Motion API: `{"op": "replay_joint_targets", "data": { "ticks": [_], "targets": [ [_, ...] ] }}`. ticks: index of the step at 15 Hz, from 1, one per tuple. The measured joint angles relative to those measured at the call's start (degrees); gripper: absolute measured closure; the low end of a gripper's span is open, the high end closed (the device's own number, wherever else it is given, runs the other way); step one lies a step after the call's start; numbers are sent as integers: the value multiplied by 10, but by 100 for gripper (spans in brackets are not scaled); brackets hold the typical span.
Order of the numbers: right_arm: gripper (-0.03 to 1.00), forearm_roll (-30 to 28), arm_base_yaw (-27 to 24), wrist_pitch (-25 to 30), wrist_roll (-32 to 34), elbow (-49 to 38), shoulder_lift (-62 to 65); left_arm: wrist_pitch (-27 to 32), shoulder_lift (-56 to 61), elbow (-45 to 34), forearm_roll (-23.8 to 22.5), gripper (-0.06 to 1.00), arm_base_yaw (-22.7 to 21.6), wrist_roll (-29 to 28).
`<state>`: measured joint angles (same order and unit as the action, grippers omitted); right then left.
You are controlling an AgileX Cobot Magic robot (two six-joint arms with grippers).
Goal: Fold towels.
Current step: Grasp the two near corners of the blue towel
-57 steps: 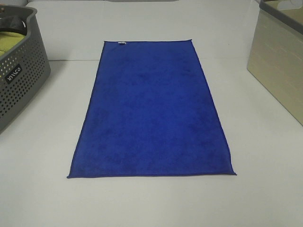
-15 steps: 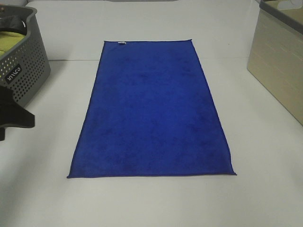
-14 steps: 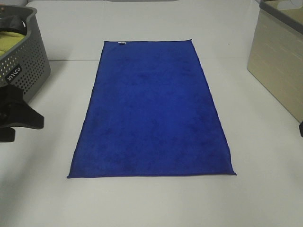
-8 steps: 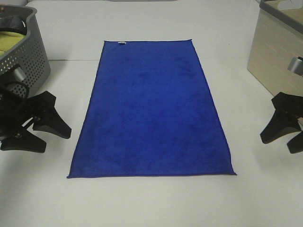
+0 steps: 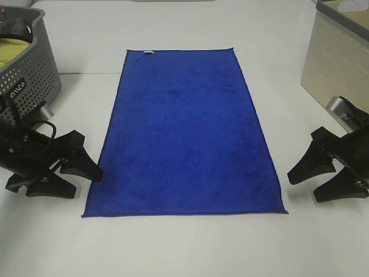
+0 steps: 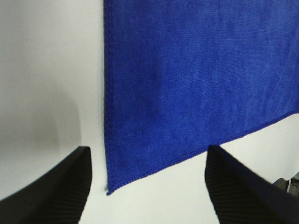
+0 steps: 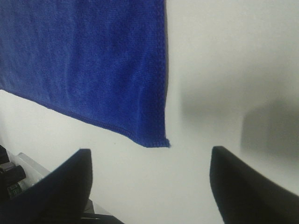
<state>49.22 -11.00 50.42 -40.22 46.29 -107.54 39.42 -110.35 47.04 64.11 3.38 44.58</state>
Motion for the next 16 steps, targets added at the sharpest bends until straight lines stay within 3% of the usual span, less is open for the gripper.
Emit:
{"op": "replay_joint_targets", "data": {
  "ticks": [3,6,11,13,14,16],
  "targets": [
    [27,18,0,-3,-22,13,-39,-9,-25,2,18,29,0,25],
    [27,30,4,5,-24,32,-69,-1,-42,5,75,29,2,68],
    [30,64,80,18,-23,54,-103,19,-68,22,109,29,44,96],
    [43,70,86,17,-22,57,-115,23,-76,30,109,33,46,91],
    [48,68,86,10,-20,57,-118,19,-80,31,109,42,46,88],
    [79,63,86,-9,-6,57,-120,6,-87,31,101,73,46,87]
  ]
}}
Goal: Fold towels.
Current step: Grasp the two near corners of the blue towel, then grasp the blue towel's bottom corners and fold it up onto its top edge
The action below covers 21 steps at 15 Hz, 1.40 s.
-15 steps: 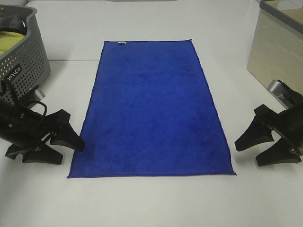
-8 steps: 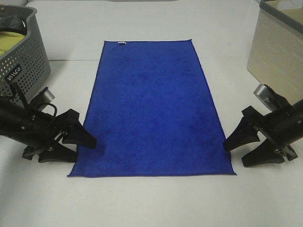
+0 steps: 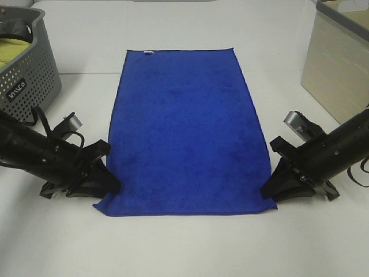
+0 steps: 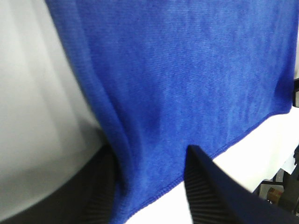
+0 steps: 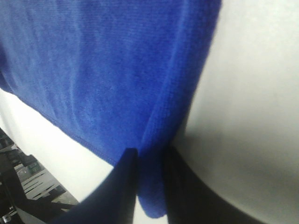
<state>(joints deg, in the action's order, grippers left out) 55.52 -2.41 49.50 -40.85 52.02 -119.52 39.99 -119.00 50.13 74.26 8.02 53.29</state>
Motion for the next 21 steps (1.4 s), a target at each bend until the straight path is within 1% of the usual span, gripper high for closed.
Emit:
{"op": "replay_joint_targets", "data": {
  "ticks": [1,2,4,5,7,8,10,15,16,18,21],
  "targets": [
    [90,-2,0,-5,7,0,-2,-3,-3,2,-4,85,0,0],
    [95,-2,0,-3,10,0,-3,-4,-5,5,-8,93,0,-5],
    [95,-2,0,-3,14,0,-3,-1,-5,6,-19,94,0,-30],
    [95,-5,0,-2,15,0,1,8,-5,7,-34,94,0,-42],
    [95,-33,0,-3,33,-10,22,28,1,5,-71,94,0,-66],
    [95,-49,0,-2,48,-19,36,28,15,-5,-80,94,0,-74],
    [95,-68,0,-2,60,-54,66,30,59,-40,-88,94,0,-83],
    [95,-72,0,2,70,-195,177,30,182,-169,-94,94,0,-110],
    [95,-76,0,1,71,-227,202,30,227,-198,-94,94,0,-119],
    [95,-78,0,-2,77,-253,231,30,273,-233,-94,94,0,-131],
    [95,-92,0,-8,100,-288,252,30,291,-274,-101,94,0,-131]
  ]
}}
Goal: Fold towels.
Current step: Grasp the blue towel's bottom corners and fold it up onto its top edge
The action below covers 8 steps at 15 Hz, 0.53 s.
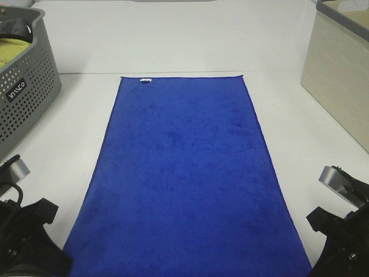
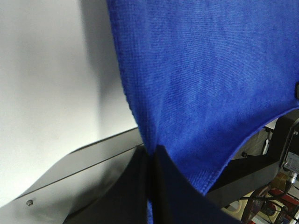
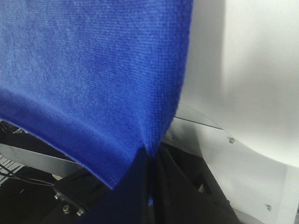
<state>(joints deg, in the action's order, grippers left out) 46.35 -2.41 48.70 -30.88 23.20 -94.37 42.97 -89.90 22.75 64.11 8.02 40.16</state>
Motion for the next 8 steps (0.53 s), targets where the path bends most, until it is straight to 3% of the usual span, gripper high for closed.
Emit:
{"op": "replay_joint_targets", "data": {
  "ticks": [6,8],
  "targets": [
    [95,-7,0,3,-1,46,1,1,-1,27,-1,94,0,-5],
    [95,-10,0,13,-1,129,-1,1,-1,93,-2,94,0,-32]
  ]
}}
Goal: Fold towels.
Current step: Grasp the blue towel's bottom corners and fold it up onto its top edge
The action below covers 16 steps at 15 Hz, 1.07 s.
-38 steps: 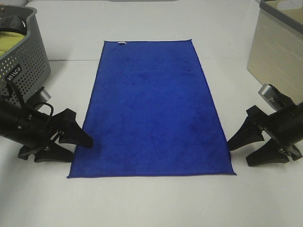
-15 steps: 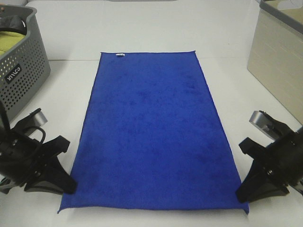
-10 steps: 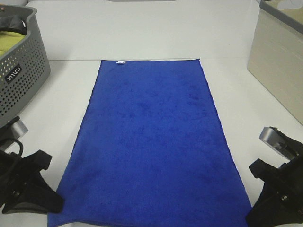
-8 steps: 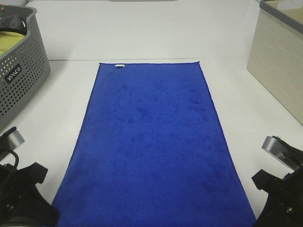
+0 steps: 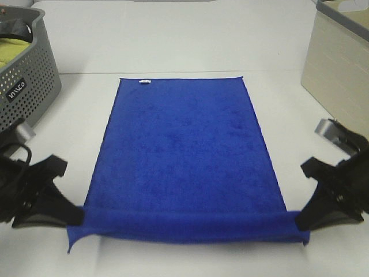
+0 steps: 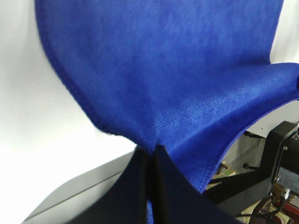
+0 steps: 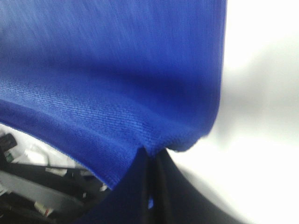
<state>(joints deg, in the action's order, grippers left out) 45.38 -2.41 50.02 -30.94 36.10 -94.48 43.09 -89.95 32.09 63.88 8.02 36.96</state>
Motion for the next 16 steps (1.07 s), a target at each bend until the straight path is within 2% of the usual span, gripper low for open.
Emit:
{"op": "replay_joint_targets", "data": {
  "ticks": [4,7,8,12,16],
  "targets": [
    [95,-1,0,50,8,193,-61,2,-46,154,-31,94,0,-61],
    [95,-11,0,97,37,369,-143,6,-126,289,-70,94,0,-97],
    [95,-21,0,113,52,451,-183,8,-163,349,-85,94,0,-107],
    [95,-33,0,145,82,654,-296,10,-261,507,-97,94,0,-119],
    [95,-48,0,154,99,810,-397,1,-343,639,-113,94,0,-122]
  ]
}}
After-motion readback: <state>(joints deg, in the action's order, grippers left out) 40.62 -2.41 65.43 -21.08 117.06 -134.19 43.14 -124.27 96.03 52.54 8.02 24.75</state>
